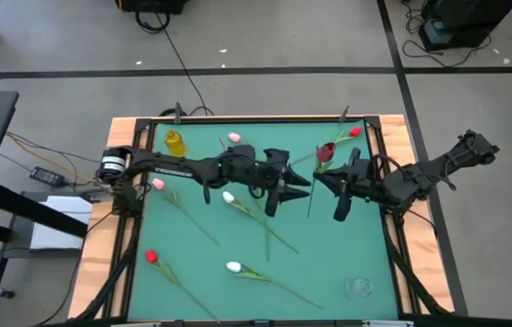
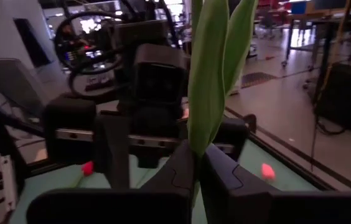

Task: Sort flowers into vase by color
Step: Put the right dark red tulip into the transparent vase

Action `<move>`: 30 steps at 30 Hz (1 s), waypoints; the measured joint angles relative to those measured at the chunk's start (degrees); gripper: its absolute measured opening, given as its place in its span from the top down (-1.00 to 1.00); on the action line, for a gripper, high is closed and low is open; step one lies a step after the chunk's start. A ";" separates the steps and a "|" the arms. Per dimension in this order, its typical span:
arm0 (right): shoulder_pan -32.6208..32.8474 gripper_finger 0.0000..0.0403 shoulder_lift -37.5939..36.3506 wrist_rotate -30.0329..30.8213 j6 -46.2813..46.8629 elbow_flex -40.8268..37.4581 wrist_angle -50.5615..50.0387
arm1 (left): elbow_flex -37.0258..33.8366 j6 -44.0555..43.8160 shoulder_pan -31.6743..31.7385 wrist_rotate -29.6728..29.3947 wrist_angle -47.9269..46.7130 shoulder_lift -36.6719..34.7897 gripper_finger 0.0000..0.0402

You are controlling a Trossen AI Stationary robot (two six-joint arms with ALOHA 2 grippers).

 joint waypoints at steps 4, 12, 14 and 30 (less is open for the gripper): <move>0.00 0.90 0.00 -0.43 -0.25 0.00 1.35 | 0.76 -0.22 0.29 -1.05 -0.76 0.88 0.18; -0.02 0.90 0.00 -0.56 -2.71 0.00 2.96 | 0.95 0.58 0.24 -2.32 -0.37 1.08 0.19; -0.21 0.90 0.00 -0.58 -3.53 0.00 3.07 | 0.95 1.20 0.00 -1.56 0.03 1.08 0.21; -3.63 0.88 0.04 -7.56 -4.07 0.00 3.98 | 0.97 1.38 -0.07 -1.28 1.15 1.63 0.50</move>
